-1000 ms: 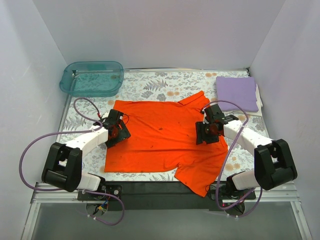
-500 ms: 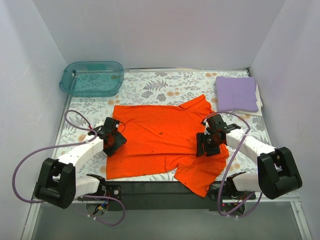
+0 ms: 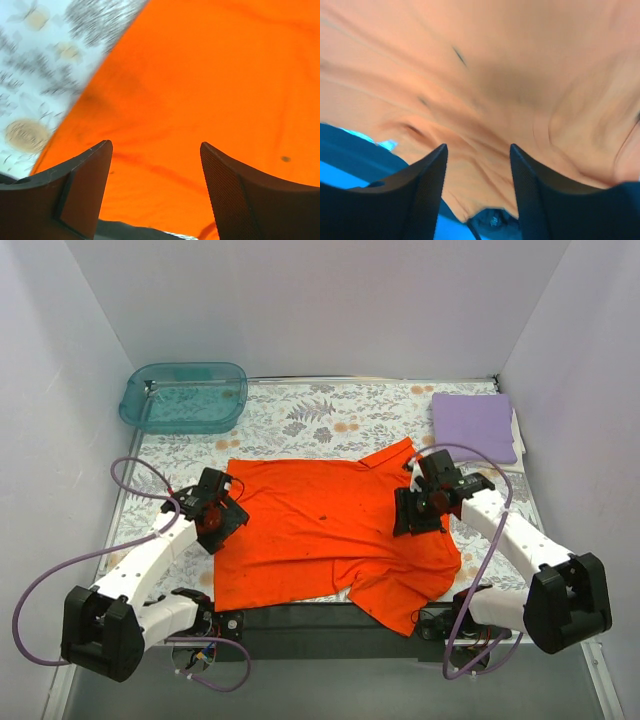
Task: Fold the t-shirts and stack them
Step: Flatten the tshirt out, then fold the tshirt
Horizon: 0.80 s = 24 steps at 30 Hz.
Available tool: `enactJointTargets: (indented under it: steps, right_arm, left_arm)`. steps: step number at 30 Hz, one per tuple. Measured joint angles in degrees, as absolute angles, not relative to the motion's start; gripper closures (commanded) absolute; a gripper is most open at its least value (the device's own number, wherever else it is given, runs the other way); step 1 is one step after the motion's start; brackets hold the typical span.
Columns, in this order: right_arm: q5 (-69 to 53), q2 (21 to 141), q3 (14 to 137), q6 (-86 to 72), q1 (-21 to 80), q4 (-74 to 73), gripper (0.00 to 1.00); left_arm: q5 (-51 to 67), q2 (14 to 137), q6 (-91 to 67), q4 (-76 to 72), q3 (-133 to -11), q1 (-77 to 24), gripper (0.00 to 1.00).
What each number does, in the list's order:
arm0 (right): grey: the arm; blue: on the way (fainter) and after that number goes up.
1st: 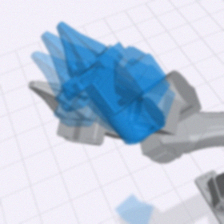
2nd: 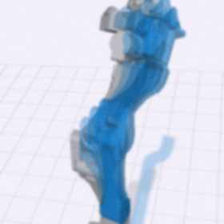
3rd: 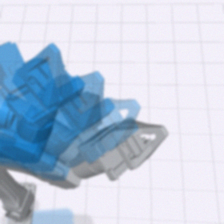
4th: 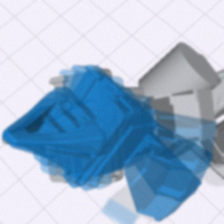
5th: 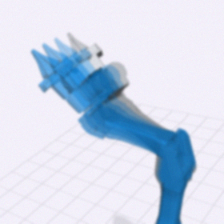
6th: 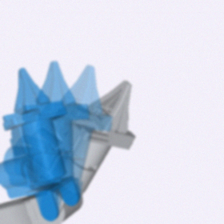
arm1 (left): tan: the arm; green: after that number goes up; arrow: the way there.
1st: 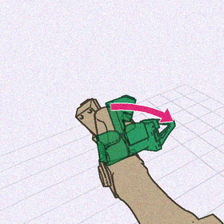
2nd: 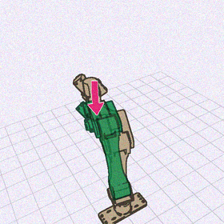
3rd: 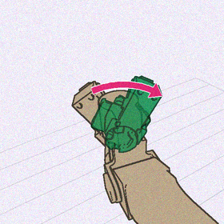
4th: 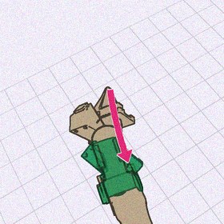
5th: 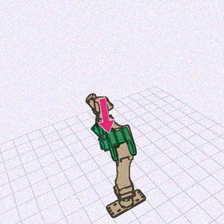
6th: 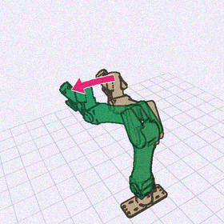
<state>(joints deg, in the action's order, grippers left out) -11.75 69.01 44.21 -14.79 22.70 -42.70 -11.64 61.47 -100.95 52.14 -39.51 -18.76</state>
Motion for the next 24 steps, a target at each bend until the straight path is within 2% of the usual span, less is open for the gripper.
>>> enactJointTargets:
  steps: [1,10,15,24]
  right_arm:
    - [-11.7,69.49,46.65,-14.37,22.7,-42.3,0.55]
    - [-15.31,84.55,62.98,-12.64,23.05,-29.85,0.57]
    - [-11.77,93.97,66.78,-13.37,23.31,-27.03,0.57]
    - [-2.92,100.44,73.21,-13.58,22.5,-26.83,0.57]
  left_arm:
    - [-11.68,62.04,-99.79,51.59,-40.91,-18.76,0.34]
    - [-10.7,74.91,-89.17,40.6,-47.75,-18.83,0.44]
    - [-9.82,79.07,-86.13,36.64,-47.16,-18.87,0.45]
    - [-6.48,80.01,-83.9,30.52,-40.88,-18.87,0.45]
